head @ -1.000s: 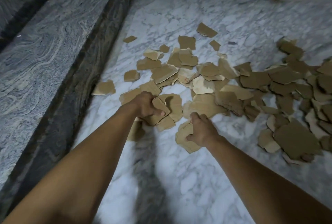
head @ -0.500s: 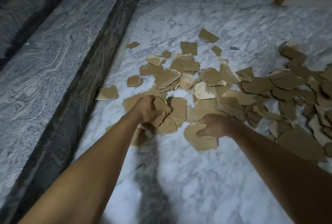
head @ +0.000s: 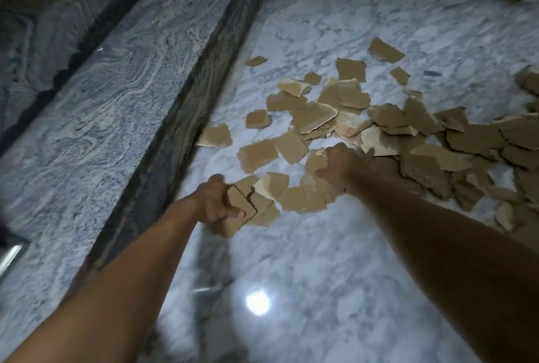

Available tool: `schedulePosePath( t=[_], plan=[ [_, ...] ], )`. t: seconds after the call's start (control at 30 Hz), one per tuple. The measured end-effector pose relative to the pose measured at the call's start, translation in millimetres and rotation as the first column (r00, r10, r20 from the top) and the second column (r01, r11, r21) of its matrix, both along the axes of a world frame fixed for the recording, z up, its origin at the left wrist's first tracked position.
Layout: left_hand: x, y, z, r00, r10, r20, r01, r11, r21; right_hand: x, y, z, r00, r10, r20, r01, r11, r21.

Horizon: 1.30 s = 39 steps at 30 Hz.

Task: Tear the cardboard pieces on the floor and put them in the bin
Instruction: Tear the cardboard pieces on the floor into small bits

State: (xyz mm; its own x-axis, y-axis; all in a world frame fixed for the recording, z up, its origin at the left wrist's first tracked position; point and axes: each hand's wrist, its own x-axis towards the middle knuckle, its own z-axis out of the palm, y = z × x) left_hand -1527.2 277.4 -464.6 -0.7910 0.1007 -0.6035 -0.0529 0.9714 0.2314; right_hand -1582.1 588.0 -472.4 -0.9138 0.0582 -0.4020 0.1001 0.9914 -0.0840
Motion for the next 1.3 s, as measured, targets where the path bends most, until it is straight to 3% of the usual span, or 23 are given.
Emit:
schedulePosePath(
  t=[0.07, 0.13, 0.2, 0.33, 0.4, 0.47, 0.53, 0.6, 0.7, 0.77, 0.83, 0.9, 0.97, 1.03, 1.1, 1.2, 1.3],
  plan=[
    [7, 2, -6, 0.998, 0.031, -0.06, -0.032, 0.999, -0.028, 3, -7, 0, 0.995, 0.07, -0.064, -0.068, 0.997, 0.033],
    [13, 3, -10, 0.998, 0.053, -0.041, -0.054, 0.998, -0.039, 11, -11, 0, 0.989, 0.099, -0.106, -0.104, 0.994, -0.04],
    [13, 1, -8, 1.0, 0.029, -0.001, -0.029, 0.997, -0.069, 18, -10, 6, 0.989, 0.065, -0.135, -0.096, 0.966, -0.241],
    [-5, 2, 14, 0.999, -0.042, 0.01, 0.043, 0.997, -0.059, 25, 10, 44, 0.99, -0.05, -0.129, -0.035, 0.811, -0.584],
    [-19, 16, 31, 0.999, -0.052, -0.015, 0.052, 0.999, -0.003, 30, 31, 55, 0.986, 0.037, -0.162, -0.116, 0.853, -0.508],
    [-28, 38, 41, 0.996, -0.088, -0.026, 0.09, 0.994, 0.061, 40, 49, 55, 0.947, 0.244, -0.208, -0.304, 0.89, -0.339],
    [-25, 67, 41, 0.986, -0.169, -0.002, 0.168, 0.98, 0.106, 52, 59, 39, 0.926, 0.363, -0.107, -0.378, 0.895, -0.235],
    [-12, 96, 32, 0.969, -0.247, 0.0, 0.245, 0.961, 0.13, 72, 67, 18, 0.944, 0.328, -0.02, -0.328, 0.937, -0.123],
    [4, 125, 14, 0.946, -0.302, -0.113, 0.308, 0.95, 0.04, 92, 80, -12, 0.979, 0.186, -0.088, -0.191, 0.98, -0.051],
    [7, 131, 5, 0.935, -0.29, -0.204, 0.296, 0.955, -0.001, 93, 82, -13, 0.984, 0.144, -0.103, -0.145, 0.989, 0.0],
    [8, 133, 1, 0.943, -0.238, -0.232, 0.26, 0.963, 0.071, 87, 81, -3, 0.984, 0.167, -0.057, -0.159, 0.981, 0.114],
    [12, 135, 1, 0.969, -0.15, -0.197, 0.191, 0.958, 0.213, 77, 80, 7, 0.993, 0.116, 0.005, -0.116, 0.99, 0.083],
    [13, 128, 9, 0.994, -0.043, -0.097, 0.073, 0.94, 0.334, 67, 77, 16, 0.994, -0.066, 0.086, 0.075, 0.991, -0.112],
    [9, 109, 20, 0.997, 0.052, -0.052, -0.03, 0.937, 0.348, 57, 65, 28, 0.972, -0.204, 0.119, 0.233, 0.913, -0.336],
    [2, 84, 31, 0.995, 0.084, -0.047, -0.067, 0.955, 0.288, 49, 44, 34, 0.955, -0.252, 0.154, 0.295, 0.85, -0.437],
    [0, 49, 42, 0.991, 0.126, -0.051, -0.112, 0.971, 0.212, 47, 3, 29, 0.954, -0.223, 0.198, 0.289, 0.856, -0.429],
    [12, 26, 34, 0.983, 0.163, -0.086, -0.142, 0.968, 0.209, 62, -34, 8, 0.976, -0.199, 0.093, 0.215, 0.948, -0.233]
  ],
)
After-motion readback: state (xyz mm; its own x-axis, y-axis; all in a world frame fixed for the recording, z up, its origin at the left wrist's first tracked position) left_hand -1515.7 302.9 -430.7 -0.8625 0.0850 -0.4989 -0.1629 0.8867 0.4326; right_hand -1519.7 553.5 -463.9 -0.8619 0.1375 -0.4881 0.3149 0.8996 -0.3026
